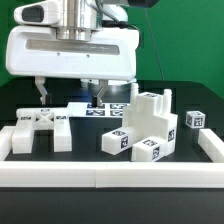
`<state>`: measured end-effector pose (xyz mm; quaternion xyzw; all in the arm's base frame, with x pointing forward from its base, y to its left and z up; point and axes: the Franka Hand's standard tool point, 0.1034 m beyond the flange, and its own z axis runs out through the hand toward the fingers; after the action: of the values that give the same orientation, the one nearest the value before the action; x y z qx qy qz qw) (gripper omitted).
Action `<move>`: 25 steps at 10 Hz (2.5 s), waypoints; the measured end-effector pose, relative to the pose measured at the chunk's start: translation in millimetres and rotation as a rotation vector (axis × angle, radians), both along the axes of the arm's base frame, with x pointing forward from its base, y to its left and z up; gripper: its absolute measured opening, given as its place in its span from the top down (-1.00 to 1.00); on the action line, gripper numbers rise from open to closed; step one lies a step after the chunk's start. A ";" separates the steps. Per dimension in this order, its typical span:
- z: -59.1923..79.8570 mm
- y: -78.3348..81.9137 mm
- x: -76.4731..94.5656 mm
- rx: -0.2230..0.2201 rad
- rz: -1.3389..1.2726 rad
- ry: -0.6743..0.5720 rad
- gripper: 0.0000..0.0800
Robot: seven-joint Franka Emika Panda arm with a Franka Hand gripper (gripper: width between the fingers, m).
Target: Assemble chair
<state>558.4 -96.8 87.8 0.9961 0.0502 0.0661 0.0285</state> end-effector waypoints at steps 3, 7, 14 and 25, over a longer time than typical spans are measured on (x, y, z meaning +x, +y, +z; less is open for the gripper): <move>-0.4 -14.0 -17.9 -0.026 0.218 0.021 -0.62; -5.7 -21.5 -30.5 -0.018 0.237 0.051 -0.62; -28.5 -8.8 -46.0 0.024 0.198 0.148 -0.62; -55.6 -13.4 -56.6 0.024 0.188 0.203 -0.62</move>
Offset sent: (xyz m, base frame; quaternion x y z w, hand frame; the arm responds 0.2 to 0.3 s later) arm -0.0289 0.0008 -0.0040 0.1032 0.0199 -0.1235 0.9868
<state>501.8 -110.1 32.2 0.9889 0.1450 -0.0318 0.0050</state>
